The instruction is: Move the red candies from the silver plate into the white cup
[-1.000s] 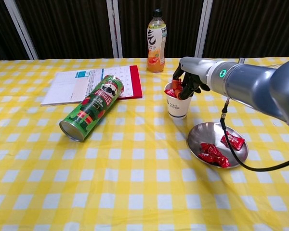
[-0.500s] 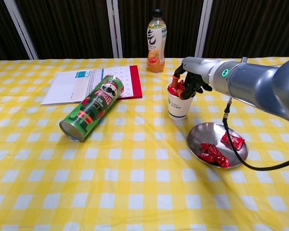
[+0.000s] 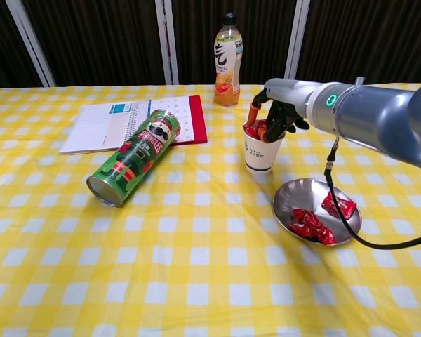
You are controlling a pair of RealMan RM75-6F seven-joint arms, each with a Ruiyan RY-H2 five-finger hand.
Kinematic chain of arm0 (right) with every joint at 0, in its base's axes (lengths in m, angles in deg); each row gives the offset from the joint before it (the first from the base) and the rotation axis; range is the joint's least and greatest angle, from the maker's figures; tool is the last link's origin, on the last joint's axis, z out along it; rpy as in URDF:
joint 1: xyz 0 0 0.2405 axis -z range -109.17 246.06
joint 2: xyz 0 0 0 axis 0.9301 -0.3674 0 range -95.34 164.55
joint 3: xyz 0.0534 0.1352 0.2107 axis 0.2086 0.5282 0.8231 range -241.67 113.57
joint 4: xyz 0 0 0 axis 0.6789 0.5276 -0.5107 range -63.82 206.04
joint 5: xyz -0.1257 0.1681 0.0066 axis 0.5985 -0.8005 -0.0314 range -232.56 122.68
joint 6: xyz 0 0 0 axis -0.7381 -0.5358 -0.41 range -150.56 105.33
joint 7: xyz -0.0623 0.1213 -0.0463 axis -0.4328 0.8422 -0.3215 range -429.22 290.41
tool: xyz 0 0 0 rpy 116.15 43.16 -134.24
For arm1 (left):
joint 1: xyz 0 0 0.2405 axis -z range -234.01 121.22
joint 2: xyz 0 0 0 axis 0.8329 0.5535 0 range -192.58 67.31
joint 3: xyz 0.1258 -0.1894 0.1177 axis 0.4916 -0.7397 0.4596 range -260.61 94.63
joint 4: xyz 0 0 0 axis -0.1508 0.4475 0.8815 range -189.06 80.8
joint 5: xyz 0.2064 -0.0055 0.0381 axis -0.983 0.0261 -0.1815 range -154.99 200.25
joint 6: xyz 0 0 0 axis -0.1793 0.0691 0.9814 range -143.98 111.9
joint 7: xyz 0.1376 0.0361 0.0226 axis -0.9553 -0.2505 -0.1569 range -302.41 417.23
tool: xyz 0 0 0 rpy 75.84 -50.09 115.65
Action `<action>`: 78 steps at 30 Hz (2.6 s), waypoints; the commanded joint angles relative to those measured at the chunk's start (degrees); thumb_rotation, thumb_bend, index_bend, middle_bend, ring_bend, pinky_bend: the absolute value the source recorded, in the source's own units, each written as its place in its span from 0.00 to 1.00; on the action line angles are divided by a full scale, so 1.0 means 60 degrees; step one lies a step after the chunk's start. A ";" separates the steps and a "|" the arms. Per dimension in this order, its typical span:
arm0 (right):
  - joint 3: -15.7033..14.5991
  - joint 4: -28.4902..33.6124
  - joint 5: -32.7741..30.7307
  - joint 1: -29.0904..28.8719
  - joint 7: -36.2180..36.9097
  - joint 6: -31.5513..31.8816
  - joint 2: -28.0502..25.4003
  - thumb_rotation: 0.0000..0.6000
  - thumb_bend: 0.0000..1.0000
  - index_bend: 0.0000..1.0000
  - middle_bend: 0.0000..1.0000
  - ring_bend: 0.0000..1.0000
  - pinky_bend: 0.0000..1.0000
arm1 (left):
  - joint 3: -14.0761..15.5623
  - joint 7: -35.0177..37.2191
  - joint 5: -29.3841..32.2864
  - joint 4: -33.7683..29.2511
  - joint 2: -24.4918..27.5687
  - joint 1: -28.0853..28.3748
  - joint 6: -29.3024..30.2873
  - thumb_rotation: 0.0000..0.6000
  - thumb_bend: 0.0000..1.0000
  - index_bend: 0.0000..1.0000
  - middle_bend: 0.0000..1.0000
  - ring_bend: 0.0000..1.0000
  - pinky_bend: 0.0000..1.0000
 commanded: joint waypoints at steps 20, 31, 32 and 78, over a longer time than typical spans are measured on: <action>-0.0003 0.0781 0.0656 0.0149 0.0157 0.0707 -0.0371 1.00 0.58 0.32 0.76 0.80 0.85 | -0.0008 -0.0022 -0.0035 -0.0035 0.0011 0.0004 0.0030 1.00 0.03 0.00 0.00 0.00 0.00; -0.0620 0.2875 0.1729 0.1062 0.0109 0.1989 -0.1483 1.00 0.56 0.30 0.76 0.79 0.85 | 0.0028 0.0061 -0.0165 0.0071 0.0008 -0.0036 0.0125 1.00 0.03 0.00 0.00 0.00 0.00; -0.0704 0.3043 0.1765 0.1148 0.0101 0.2052 -0.1561 1.00 0.55 0.30 0.76 0.79 0.85 | 0.0029 0.0057 -0.0174 0.0071 0.0005 -0.0037 0.0131 1.00 0.03 0.00 0.00 0.00 0.00; -0.2732 0.3143 0.2834 0.3103 -0.0572 0.2300 -0.0273 1.00 0.24 0.31 0.78 0.81 0.85 | 0.0132 0.0235 -0.0544 0.0201 -0.0025 -0.0112 0.0366 1.00 0.03 0.00 0.00 0.00 0.00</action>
